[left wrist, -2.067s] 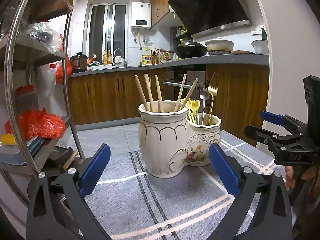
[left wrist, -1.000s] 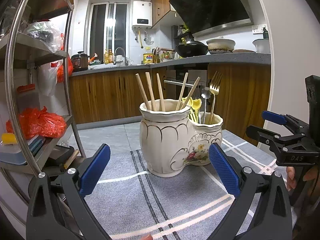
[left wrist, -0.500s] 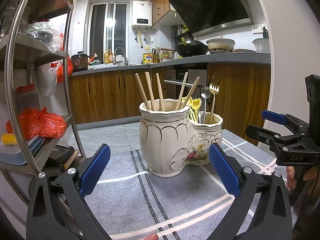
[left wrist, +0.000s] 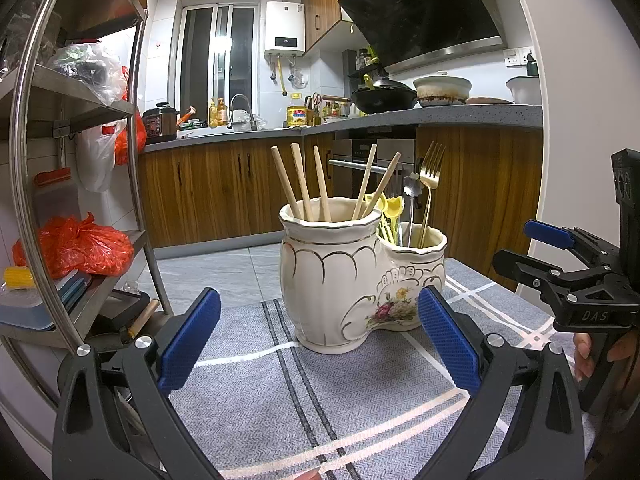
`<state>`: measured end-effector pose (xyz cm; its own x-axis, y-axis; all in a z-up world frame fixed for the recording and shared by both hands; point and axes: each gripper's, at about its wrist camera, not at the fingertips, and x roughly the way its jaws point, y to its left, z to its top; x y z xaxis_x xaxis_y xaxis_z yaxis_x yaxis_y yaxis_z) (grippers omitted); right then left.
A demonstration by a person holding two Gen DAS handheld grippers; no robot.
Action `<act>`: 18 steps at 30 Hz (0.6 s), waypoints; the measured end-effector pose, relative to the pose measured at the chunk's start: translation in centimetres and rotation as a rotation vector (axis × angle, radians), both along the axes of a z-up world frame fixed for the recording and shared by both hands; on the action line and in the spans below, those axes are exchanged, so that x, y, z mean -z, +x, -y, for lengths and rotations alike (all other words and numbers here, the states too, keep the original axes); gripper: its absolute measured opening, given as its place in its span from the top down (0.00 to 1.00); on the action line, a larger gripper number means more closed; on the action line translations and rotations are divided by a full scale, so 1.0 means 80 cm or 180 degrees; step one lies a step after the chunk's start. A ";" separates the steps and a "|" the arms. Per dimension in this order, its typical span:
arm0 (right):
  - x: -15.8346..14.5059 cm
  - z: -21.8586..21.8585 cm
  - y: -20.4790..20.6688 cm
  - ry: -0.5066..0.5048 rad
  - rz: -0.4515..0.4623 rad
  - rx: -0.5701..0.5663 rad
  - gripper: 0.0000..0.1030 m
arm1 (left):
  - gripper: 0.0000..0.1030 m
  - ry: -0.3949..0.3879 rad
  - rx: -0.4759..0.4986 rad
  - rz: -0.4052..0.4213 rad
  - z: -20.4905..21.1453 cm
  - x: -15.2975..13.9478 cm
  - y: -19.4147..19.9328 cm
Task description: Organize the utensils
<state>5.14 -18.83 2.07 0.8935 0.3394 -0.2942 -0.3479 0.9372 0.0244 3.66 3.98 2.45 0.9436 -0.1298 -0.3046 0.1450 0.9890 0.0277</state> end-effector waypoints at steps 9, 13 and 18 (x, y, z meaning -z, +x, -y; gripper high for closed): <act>0.000 0.000 0.000 0.0000 0.0000 0.0000 0.05 | 0.05 -0.0002 -0.0034 -0.0022 -0.001 0.002 0.000; 0.000 0.000 0.000 0.0000 0.0000 0.0000 0.05 | 0.05 -0.0001 -0.0033 -0.0021 -0.001 0.001 0.000; 0.000 0.000 0.000 0.0000 -0.0001 0.0000 0.05 | 0.05 0.0000 -0.0026 -0.0024 -0.001 0.001 0.000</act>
